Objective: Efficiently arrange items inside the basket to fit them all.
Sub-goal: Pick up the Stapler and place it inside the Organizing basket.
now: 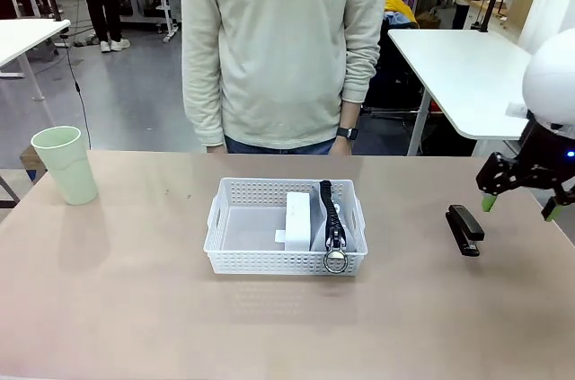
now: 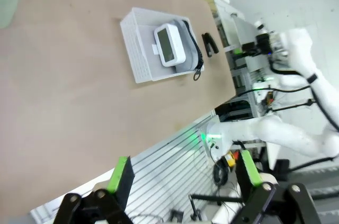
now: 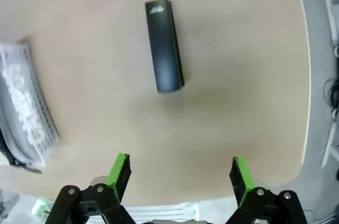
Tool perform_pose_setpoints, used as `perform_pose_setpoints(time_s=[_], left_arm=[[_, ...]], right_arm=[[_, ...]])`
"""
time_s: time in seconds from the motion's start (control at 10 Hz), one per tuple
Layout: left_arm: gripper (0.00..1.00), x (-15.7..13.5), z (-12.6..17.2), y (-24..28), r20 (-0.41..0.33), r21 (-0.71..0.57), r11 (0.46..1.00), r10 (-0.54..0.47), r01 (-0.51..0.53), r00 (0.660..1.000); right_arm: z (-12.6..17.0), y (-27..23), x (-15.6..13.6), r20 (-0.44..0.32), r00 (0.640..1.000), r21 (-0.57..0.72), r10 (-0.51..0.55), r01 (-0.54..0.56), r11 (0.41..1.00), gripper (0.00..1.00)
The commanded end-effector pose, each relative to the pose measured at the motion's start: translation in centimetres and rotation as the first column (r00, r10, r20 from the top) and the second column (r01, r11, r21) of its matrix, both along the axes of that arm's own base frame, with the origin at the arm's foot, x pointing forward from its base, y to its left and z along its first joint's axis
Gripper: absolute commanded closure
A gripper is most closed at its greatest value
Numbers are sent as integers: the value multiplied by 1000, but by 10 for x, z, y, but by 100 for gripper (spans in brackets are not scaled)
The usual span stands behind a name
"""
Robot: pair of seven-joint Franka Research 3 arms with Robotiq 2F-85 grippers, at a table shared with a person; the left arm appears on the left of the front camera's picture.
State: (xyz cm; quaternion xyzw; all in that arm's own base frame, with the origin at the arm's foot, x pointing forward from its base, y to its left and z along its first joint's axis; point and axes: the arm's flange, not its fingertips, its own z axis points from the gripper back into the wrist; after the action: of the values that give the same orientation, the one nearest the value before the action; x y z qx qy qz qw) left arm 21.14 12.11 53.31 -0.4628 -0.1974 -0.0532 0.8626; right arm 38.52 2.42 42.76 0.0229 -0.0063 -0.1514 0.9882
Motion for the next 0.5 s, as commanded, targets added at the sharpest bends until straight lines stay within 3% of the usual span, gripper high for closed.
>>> perform_pose_setpoints(time_s=[0.0, 0.4], left_arm=[[0, 0, 2, 2, 18, -14, 1000, -11, 11, 1000], [0, 0, 2, 2, 18, -14, 1000, -11, 11, 1000]], right_arm=[[-9, 8, 34, 43, 996, 31, -76, 75, 997, 0], [-32, 9, 50, 4, 993, 38, -122, 121, 992, 0]])
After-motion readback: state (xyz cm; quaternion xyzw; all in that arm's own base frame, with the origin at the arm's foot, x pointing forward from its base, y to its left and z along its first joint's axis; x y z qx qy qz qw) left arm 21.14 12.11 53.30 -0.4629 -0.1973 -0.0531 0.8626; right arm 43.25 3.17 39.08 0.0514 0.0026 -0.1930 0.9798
